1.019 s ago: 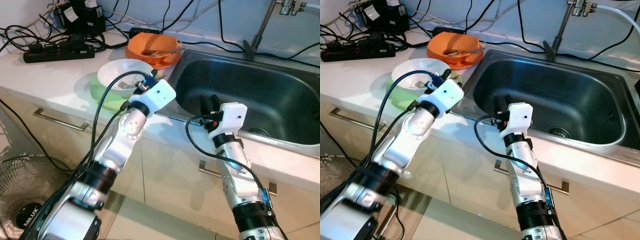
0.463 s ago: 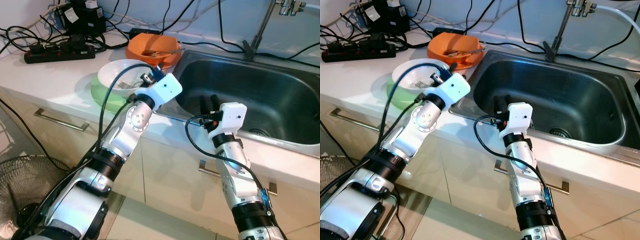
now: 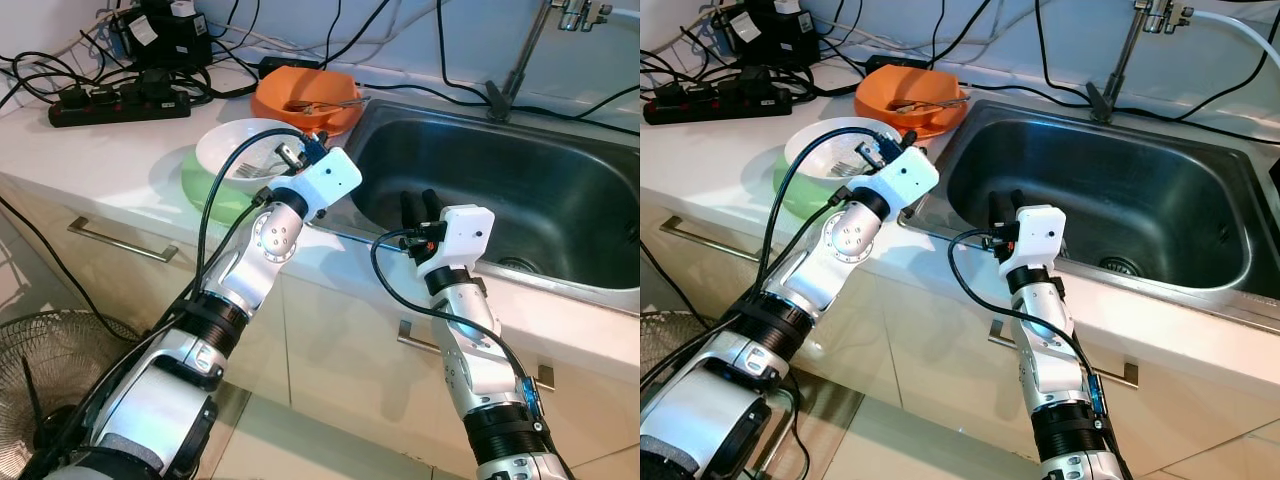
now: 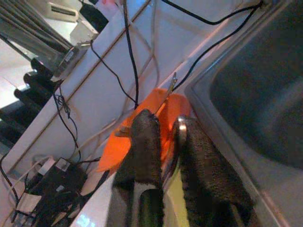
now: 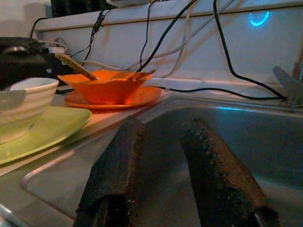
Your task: Kitchen organization
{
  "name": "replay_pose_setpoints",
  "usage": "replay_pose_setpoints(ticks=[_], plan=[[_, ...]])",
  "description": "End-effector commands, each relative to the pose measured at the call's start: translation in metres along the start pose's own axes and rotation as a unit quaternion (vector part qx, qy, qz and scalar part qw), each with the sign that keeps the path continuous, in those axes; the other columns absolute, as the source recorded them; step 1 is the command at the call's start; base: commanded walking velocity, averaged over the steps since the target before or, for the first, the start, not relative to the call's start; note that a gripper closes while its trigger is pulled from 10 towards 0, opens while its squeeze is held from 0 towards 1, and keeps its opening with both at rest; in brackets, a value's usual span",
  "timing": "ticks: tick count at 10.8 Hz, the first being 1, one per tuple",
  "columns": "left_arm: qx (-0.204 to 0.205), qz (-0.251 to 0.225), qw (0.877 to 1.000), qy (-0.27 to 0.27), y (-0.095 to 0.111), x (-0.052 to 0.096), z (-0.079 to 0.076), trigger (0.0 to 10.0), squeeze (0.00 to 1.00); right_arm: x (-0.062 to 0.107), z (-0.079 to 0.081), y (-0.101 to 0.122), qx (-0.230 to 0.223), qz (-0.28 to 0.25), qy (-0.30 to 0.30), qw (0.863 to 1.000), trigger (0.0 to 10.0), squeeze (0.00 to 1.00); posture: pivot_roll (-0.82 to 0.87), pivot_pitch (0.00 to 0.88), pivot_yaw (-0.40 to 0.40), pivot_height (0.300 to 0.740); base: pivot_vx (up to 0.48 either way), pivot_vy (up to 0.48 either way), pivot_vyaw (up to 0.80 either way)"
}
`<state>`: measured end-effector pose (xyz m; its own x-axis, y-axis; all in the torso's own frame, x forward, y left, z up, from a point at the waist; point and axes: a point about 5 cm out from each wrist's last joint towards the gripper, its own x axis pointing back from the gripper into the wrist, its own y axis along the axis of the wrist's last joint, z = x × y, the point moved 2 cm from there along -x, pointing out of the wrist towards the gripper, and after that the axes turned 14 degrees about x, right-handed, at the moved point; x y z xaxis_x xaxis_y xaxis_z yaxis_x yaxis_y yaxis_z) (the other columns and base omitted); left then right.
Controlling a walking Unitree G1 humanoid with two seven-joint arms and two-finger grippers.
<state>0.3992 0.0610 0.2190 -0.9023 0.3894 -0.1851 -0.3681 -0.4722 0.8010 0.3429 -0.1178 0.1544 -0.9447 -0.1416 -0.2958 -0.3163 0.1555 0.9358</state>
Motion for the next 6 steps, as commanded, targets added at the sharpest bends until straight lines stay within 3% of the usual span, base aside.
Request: replay_pose_setpoints(ticks=[1,6], plan=[[-0.003,-0.008,1.0,0.005,0.0045,-0.0025,0.0038,0.0,0.0,-0.0014,-0.0017,0.002,0.002,0.0,-0.003,1.0,10.0,0.0,0.18,0.049,0.002,0.74,0.0,0.0,0.0],[-0.024,-0.019,0.999,0.011,0.008,-0.0025,0.0077,0.0,0.0,-0.0025,-0.0006,0.0012,0.0,0.002,0.0,1.0,10.0,0.0,0.19,0.046,-0.003,0.74,0.0,0.0,0.0]])
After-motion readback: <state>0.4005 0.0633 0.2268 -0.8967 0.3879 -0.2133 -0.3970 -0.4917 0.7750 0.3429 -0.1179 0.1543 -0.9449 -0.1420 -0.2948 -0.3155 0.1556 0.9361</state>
